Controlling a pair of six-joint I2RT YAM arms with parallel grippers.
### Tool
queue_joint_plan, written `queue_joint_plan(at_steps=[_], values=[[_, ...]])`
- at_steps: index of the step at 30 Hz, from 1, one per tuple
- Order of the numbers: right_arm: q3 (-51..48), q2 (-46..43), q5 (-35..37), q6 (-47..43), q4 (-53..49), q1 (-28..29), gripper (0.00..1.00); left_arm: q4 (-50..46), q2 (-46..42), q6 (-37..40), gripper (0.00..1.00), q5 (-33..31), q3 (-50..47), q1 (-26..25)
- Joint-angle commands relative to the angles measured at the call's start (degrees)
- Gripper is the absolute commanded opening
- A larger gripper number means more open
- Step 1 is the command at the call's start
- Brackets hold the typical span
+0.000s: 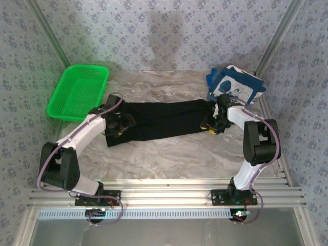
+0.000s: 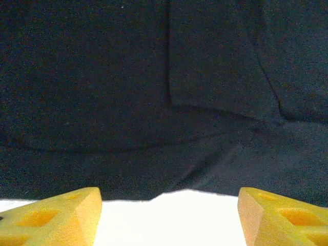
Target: Fold and stack the t-shirts
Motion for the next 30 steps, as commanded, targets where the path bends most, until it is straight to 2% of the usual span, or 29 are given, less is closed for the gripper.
queue_joint_plan(at_steps=[1, 9, 15, 27, 30], values=[[0.7, -1.1, -1.1, -2.7, 1.6, 1.8, 0.46, 7.2, 2.6, -4.6, 0.68, -1.2, -0.3, 1.2], [5.0, 1.5, -1.1, -2.1, 1.6, 6.0, 0.46, 13.7, 11.4, -9.5, 0.62, -0.6, 0.7, 2.9], [6.2, 3.2, -1.2, -2.2, 1.4, 7.6, 0.44, 20.5, 13.7, -13.2, 0.57, 0.8, 1.0, 3.0], [7.9, 3.4, -1.6, -2.9, 0.1, 6.7, 0.44, 16.4, 15.4, -13.3, 0.5, 1.8, 1.0, 3.0], [7.7, 3.7, -1.7, -2.5, 0.6, 6.5, 0.44, 19.2, 15.7, -14.6, 0.4, 2.6, 0.1, 2.9]])
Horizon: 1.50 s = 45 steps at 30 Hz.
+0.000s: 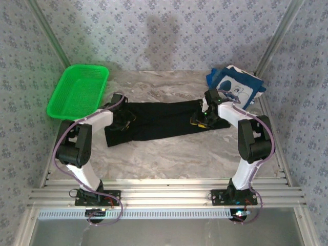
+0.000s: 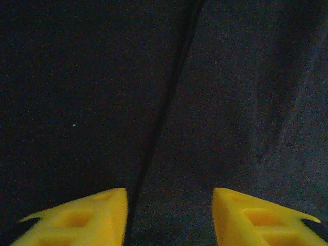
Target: Fold and stack the t-shirts
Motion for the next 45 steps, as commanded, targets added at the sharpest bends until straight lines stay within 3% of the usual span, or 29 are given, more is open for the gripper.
queue_joint_plan(at_steps=[1, 9, 23, 25, 29, 31, 37, 40, 45], values=[[1.2, 0.6, -0.9, -0.6, -0.8, -0.3, 0.44, 1.7, 0.2, -1.7, 0.37, 1.4, -0.9, 0.1], [1.0, 1.0, -0.7, -0.7, -1.5, -0.4, 0.44, 2.3, 2.7, -0.8, 0.06, 2.5, 3.8, -0.1], [-1.9, 0.8, -0.9, -0.6, -2.0, -0.4, 0.43, -2.0, 11.7, 1.5, 0.04, 3.5, 18.8, 0.5], [-2.3, 0.7, -0.9, -0.6, -1.9, -0.4, 0.43, -1.1, 13.0, 1.0, 0.12, 3.7, 20.7, 0.6], [-3.1, 0.4, -1.0, -0.4, -1.8, -0.4, 0.43, 2.6, 14.3, -0.4, 0.47, 4.9, 23.3, 0.6], [-3.6, 0.0, -1.0, -0.4, -1.9, -0.5, 0.43, 6.0, 13.8, -0.5, 0.59, 7.6, 24.2, 0.6], [-5.1, -2.7, -1.5, -0.9, -2.7, -1.9, 0.43, 2.2, 5.1, 2.9, 0.75, 11.2, 26.1, 1.7], [-6.3, -5.7, -2.3, -1.5, -4.7, -3.8, 0.44, -1.3, -3.6, 4.6, 0.9, 11.9, 21.0, 3.7], [-8.9, -11.3, -5.3, -3.4, -6.9, -10.6, 0.46, -9.6, -18.2, 8.1, 0.94, 12.1, 8.7, 8.9]])
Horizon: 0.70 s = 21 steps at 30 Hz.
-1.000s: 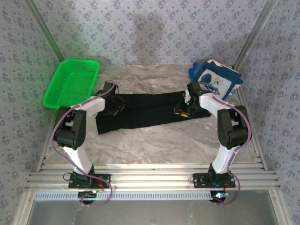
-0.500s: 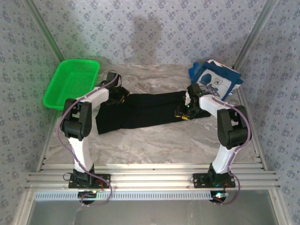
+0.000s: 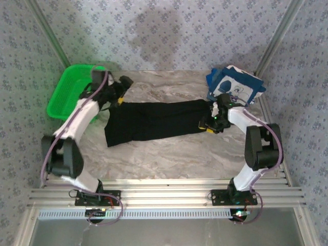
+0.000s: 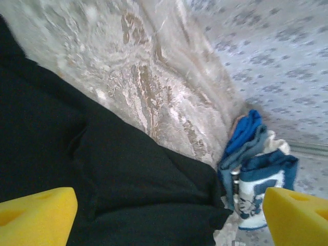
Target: Fold and stack the t-shirts
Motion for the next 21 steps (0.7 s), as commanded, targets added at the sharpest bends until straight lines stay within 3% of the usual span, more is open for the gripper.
queue_joint_plan(at_steps=[1, 6, 8, 10, 18, 21], values=[[-1.4, -4.0, -2.7, -2.8, -4.3, -4.5, 0.47, -8.4, -8.3, 3.5, 0.94, 1.0, -8.7, 3.5], [-2.2, -5.9, -5.9, -4.8, -4.4, -10.3, 0.48, -12.5, -17.3, 5.4, 0.94, 0.7, -21.9, 6.5], [-2.2, -5.4, -7.7, -4.7, -3.1, -10.3, 0.48, -10.0, -19.1, 3.8, 0.89, 1.1, -26.3, 6.6], [-2.2, -4.9, -8.1, -3.8, -2.4, -9.4, 0.48, -5.8, -18.8, 1.7, 0.78, 1.4, -28.4, 6.1], [-2.4, -4.5, -7.1, -1.2, -0.6, -6.0, 0.48, -2.0, 1.1, 0.3, 0.26, 0.2, -17.9, -2.6], [-2.3, -5.1, -7.0, -0.6, -0.8, -5.0, 0.48, -2.3, 9.1, 0.6, 0.22, -1.2, -12.3, -4.4]])
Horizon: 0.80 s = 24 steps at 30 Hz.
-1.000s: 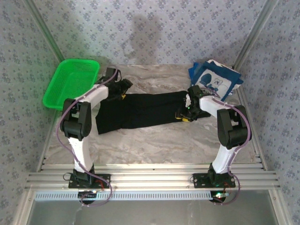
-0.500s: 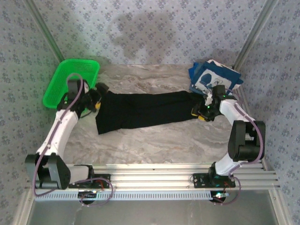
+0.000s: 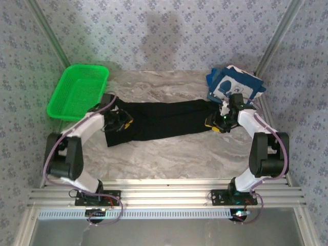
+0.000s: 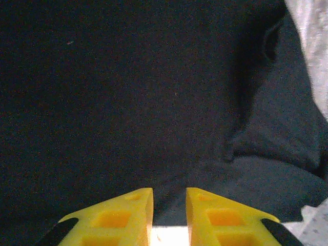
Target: Fold and stack the t-shirts
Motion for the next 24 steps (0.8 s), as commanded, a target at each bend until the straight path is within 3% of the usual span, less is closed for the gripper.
queue_joint_plan(at_steps=[1, 7, 14, 20, 22, 24], values=[[-0.5, -0.6, -0.3, 1.2, -0.2, 1.1, 0.48, 0.5, 7.4, -0.3, 0.22, -1.5, 6.4, -1.6], [-1.2, -1.5, 0.2, 1.4, -0.7, 2.3, 0.48, -1.9, 22.9, 0.5, 0.19, -1.0, 23.3, -4.6], [-2.6, -2.5, 0.1, 1.5, -0.8, 2.2, 0.48, -8.9, 33.4, 2.7, 0.2, 1.1, 40.1, -6.4], [-3.4, -2.3, 0.7, 1.5, -0.5, 2.1, 0.48, -5.7, 29.8, 4.1, 0.27, 1.3, 41.1, -6.8], [-3.1, -2.6, 2.1, 1.5, -1.3, 1.4, 0.48, -2.8, 24.3, 4.4, 0.36, 1.2, 36.3, -6.5], [-2.9, -3.2, 3.5, 1.5, -2.0, 0.1, 0.49, -0.9, 17.3, 3.8, 0.52, 0.7, 29.5, -5.7]])
